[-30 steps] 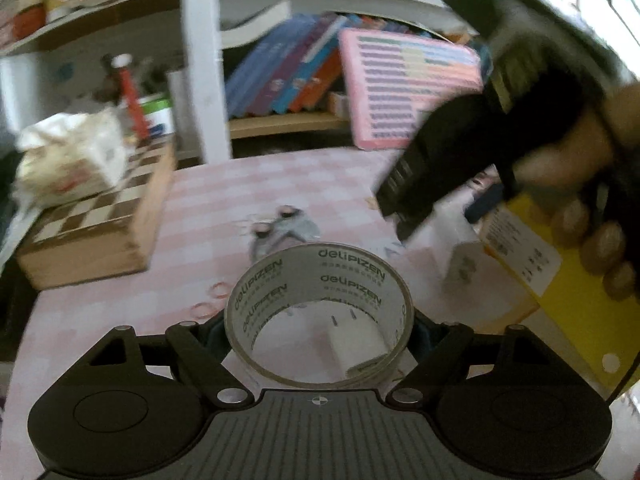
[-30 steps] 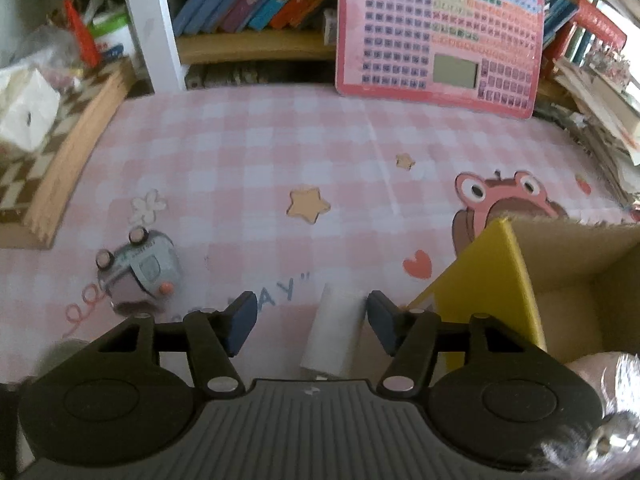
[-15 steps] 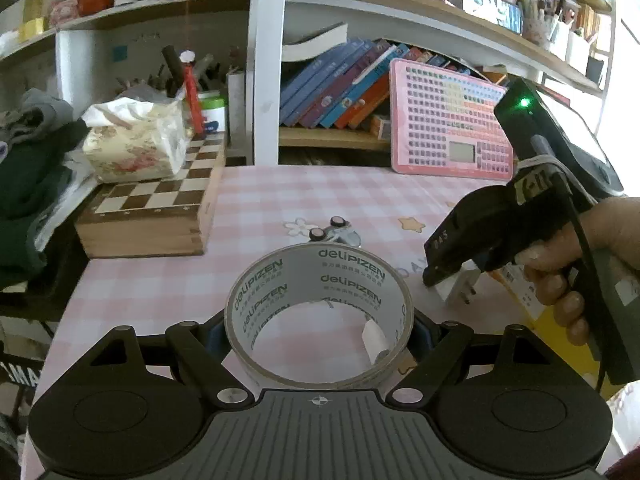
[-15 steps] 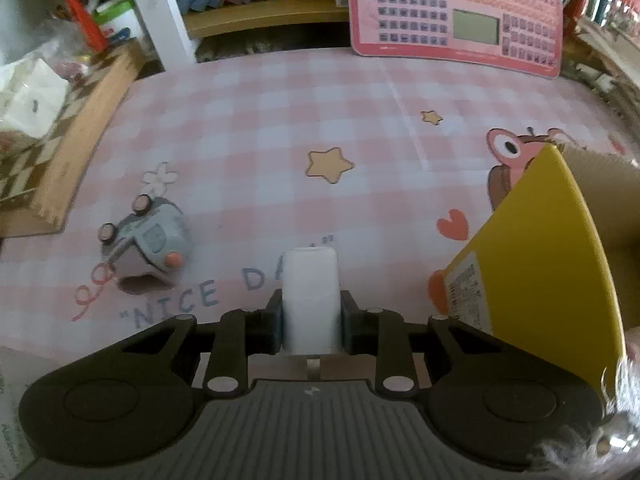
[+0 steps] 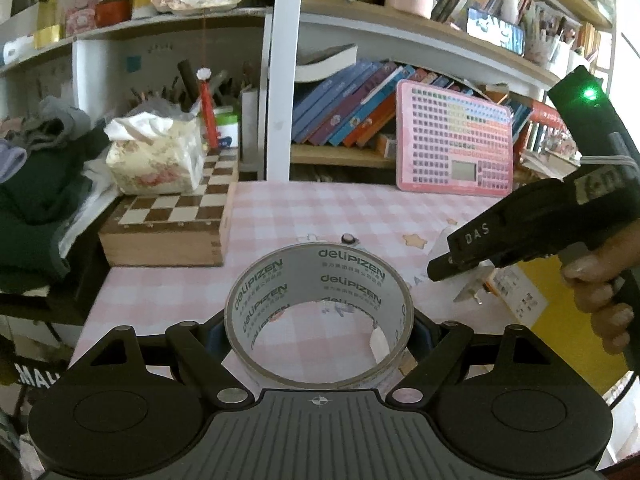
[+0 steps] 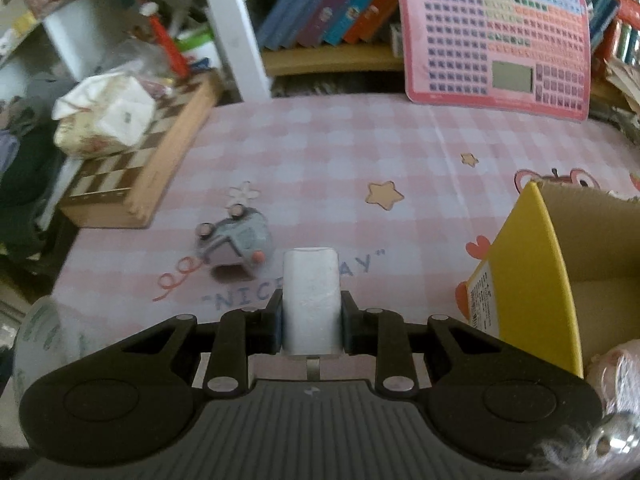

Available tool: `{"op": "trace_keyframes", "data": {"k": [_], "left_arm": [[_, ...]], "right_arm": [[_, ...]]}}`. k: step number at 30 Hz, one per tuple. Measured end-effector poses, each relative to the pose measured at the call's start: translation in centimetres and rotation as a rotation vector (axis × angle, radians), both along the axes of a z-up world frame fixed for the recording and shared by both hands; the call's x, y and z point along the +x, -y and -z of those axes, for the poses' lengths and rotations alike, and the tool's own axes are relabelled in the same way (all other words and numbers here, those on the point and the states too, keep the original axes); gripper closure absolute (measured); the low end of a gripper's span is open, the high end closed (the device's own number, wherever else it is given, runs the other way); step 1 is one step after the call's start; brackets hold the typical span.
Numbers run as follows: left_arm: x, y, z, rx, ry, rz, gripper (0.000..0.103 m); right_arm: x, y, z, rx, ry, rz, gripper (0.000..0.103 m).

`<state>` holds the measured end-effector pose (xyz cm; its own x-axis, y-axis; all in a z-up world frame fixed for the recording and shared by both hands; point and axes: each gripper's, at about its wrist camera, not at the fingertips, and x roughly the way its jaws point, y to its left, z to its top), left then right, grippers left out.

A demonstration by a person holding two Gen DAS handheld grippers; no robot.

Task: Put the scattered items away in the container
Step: 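Carry the charger and tape roll toward the yellow box with both tools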

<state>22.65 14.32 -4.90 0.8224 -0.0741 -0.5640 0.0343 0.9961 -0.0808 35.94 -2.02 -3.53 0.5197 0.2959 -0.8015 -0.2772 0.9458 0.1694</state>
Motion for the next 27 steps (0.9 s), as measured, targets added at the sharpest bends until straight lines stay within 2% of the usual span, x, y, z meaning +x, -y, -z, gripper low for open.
{"op": "trace_keyframes", "data": {"k": [12, 22, 27], "left_arm": [[-3.7, -0.5, -3.0, -0.039, 0.032, 0.02, 0.019], [-8.4, -1.6, -5.3, -0.14, 0.015, 0.029, 0.019], [-10.7, -1.7, -6.3, -0.15, 0.013, 0.045, 0.019]], "right_arm": [[-6.0, 0.3, -3.3, 0.057, 0.03, -0.07, 0.078], [-12.8, 2.0, -5.1, 0.025, 0.058, -0.15, 0.078], [-16.3, 3.1, -5.5, 0.013, 0.06, -0.154, 0.078]]}}
